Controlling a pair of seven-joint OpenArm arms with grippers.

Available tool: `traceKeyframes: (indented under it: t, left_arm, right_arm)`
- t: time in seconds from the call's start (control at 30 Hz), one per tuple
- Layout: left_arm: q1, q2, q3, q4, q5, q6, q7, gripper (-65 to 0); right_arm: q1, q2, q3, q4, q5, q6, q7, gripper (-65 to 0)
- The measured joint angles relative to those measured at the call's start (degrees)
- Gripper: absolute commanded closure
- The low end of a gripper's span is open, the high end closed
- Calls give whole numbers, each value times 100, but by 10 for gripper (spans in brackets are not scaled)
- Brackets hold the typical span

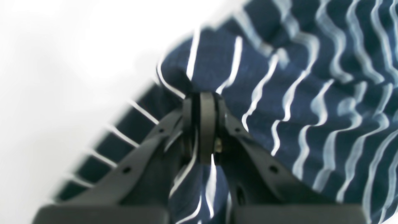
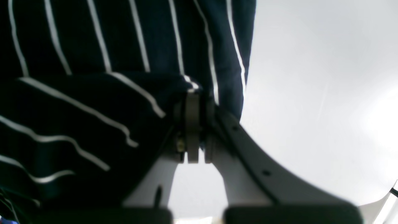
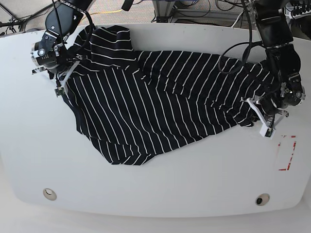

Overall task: Fold the T-shirt properly
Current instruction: 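Slide the left gripper along the shirt edge toward the right gripper, then lift the shirt with both grippers and swing it across the table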

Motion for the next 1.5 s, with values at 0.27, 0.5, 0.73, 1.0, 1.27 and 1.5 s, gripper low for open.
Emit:
traceKeyframes:
  t: [0.27,0.5,0.73,1.0,1.27,1.5]
  left_arm:
    - [42,142,-535,1613,2,-310,669,0]
    - [-581,151,-669,2052,-13,-431,1257,0]
    - [-1705,155,-1049,2188,-20,-428,1950,0]
    - [-3115,153,-1250,2218,-140,-426,2509,0]
    - [-4461,22,-1123,2225,-70,-409,2730,0]
    - [-5670,-22,-846,1993,-105,-404,2688,0]
  right_arm:
    - [374,96,-9,-2,13,0,-4,0]
    - [994,275,-17,-24,-22,0,-52,0]
    - [1884,684,-26,-35,0,2,-103,0]
    - [3397,1346,-63,-306,247,28,-807,0]
    - [4782,1801,-859,-345,240,9,-960,0]
    - [6057,2105,-1652,-358,160,11,-1123,0]
